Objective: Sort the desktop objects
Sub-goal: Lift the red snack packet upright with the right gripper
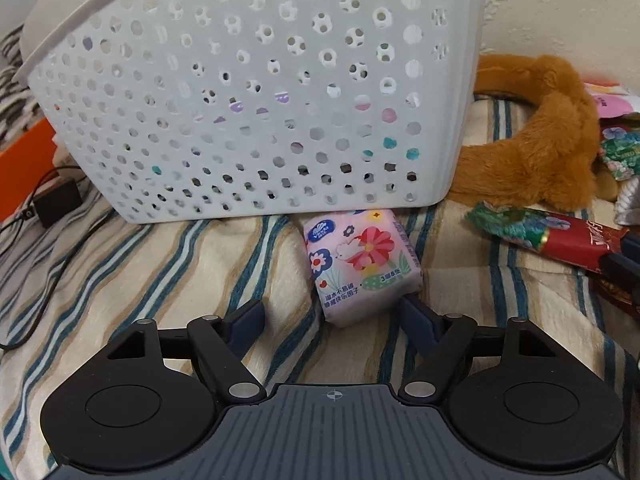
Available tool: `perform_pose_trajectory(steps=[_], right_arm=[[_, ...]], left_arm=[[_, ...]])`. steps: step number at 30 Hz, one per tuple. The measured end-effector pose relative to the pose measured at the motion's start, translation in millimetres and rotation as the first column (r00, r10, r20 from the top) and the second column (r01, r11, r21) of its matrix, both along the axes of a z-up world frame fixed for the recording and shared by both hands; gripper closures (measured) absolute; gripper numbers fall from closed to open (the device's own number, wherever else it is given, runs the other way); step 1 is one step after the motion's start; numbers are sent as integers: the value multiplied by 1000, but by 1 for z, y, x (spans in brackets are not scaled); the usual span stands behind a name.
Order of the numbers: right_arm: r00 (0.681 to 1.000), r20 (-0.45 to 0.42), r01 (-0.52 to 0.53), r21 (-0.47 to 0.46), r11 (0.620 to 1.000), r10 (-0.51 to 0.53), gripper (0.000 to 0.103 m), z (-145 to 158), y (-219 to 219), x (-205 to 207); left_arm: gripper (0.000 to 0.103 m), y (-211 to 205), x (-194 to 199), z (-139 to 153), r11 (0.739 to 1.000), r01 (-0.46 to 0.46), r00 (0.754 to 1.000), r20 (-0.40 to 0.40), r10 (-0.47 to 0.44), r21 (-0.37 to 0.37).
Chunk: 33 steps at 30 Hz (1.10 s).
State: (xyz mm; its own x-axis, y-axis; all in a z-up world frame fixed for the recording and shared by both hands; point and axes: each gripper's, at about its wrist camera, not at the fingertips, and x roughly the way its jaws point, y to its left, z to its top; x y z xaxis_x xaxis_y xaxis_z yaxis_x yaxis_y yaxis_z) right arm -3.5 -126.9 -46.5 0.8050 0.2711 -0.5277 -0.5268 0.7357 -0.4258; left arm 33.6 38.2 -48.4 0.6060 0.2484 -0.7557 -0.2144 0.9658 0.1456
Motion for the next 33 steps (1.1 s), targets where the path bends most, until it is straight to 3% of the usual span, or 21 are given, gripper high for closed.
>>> perform_pose_trajectory(steps=[3,4,5,8,12,16,18,20,21,24,26,29,33], right_arm=[[1000,-9,-6,-32,999,6,86,-5,5,4],[1000,-11,-10,-42,999,9,83,-8,7,4],[1000,-9,-13,-51,999,13,80,-10,8,5],[1000,-8,-22,-69,997,21,80,-13,11,7],[1000,-9,-16,-84,996,15,80,-16,14,14],[1000,-1,-21,-121,992,21,72,-20,19,17],[999,32,-9,-150,989,14,55,-20,20,12],[994,110,41,-163,986,-23,20,-17,16,7],[991,127,54,-157,986,-34,16,-14,13,6],[999,39,32,-112,993,-28,13,-8,6,9],[999,33,27,-123,992,-23,13,-8,9,10],[999,29,23,-128,992,-20,13,-9,14,13],[998,-33,60,-68,996,-62,13,-11,15,30]], left_arm=[[34,6,1,-2,999,-21,1000,8,21,-28],[42,6,1,-3,1000,-26,1000,11,26,-14],[60,5,2,-5,999,-35,999,2,35,24],[82,8,3,-8,997,-52,999,4,52,58],[91,14,7,-6,998,-49,999,6,49,44],[92,11,7,-8,997,-37,999,7,37,67],[92,12,5,-7,998,-29,1000,9,29,60],[89,14,3,-7,998,-14,1000,-1,14,60],[80,14,3,-7,998,-11,1000,-5,11,61],[57,11,4,-6,999,2,1000,-18,-1,46],[48,5,7,-9,998,18,999,-29,-16,59],[46,-3,11,-13,994,23,999,-39,-19,103],[45,4,15,-12,998,3,1000,-31,-1,60]])
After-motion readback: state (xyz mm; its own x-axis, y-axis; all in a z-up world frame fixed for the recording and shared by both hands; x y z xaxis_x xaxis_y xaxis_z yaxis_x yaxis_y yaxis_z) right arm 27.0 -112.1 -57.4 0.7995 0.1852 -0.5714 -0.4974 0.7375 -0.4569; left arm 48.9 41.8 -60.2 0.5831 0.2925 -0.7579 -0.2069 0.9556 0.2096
